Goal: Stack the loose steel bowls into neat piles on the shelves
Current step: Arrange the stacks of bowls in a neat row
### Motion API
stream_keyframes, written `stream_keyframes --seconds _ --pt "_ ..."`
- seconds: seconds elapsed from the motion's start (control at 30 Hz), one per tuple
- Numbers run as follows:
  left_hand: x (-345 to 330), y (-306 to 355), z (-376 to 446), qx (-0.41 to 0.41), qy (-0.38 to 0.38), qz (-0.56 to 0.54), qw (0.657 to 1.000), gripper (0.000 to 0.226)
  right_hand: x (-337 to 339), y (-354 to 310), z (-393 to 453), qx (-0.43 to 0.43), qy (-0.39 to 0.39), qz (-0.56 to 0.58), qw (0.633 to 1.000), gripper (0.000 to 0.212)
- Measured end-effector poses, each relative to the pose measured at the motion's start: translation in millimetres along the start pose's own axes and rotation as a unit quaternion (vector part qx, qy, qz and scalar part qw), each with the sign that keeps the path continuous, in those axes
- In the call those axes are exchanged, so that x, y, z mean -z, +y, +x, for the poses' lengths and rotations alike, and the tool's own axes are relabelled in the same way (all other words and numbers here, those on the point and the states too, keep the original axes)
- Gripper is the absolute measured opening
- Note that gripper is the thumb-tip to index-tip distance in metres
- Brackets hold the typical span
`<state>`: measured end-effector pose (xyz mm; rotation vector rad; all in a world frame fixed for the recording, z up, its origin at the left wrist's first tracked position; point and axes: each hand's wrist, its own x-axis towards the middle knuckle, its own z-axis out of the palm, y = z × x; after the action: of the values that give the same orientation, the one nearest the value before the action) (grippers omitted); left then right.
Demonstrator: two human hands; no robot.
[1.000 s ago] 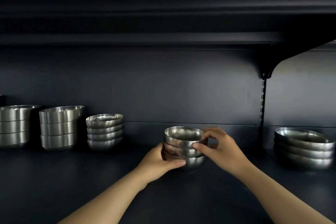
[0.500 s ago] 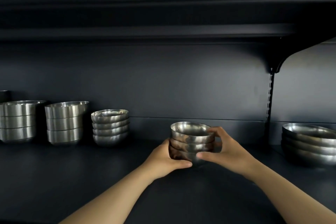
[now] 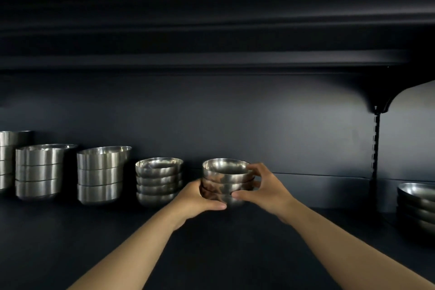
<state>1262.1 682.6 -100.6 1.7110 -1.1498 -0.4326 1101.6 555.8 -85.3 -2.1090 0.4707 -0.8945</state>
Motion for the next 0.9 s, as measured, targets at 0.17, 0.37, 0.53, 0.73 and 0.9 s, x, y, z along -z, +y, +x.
stream_keyframes --seconds 0.17,0.37,0.53,0.73,0.9 --pt "2.0 -31.1 3.9 0.011 0.010 -0.005 1.000 0.055 -31.6 16.3 16.1 -0.014 -0.016 0.005 1.000 0.062" --pt "-11.7 -36.3 8.6 -0.017 0.031 0.006 0.999 0.058 -30.0 28.1 15.3 -0.026 -0.009 0.019 0.999 0.062" --pt "-9.9 -37.9 12.0 -0.021 0.048 0.061 0.997 0.056 -31.6 27.9 18.5 -0.015 0.008 -0.041 0.999 0.061" --pt "-12.3 -36.1 10.6 -0.025 0.059 0.102 0.993 0.057 -32.7 31.8 20.8 -0.007 0.027 -0.085 0.996 0.073" --pt "-11.7 -34.9 10.5 -0.022 0.070 0.122 0.990 0.056 -33.7 34.2 21.5 -0.008 0.026 -0.082 0.996 0.076"
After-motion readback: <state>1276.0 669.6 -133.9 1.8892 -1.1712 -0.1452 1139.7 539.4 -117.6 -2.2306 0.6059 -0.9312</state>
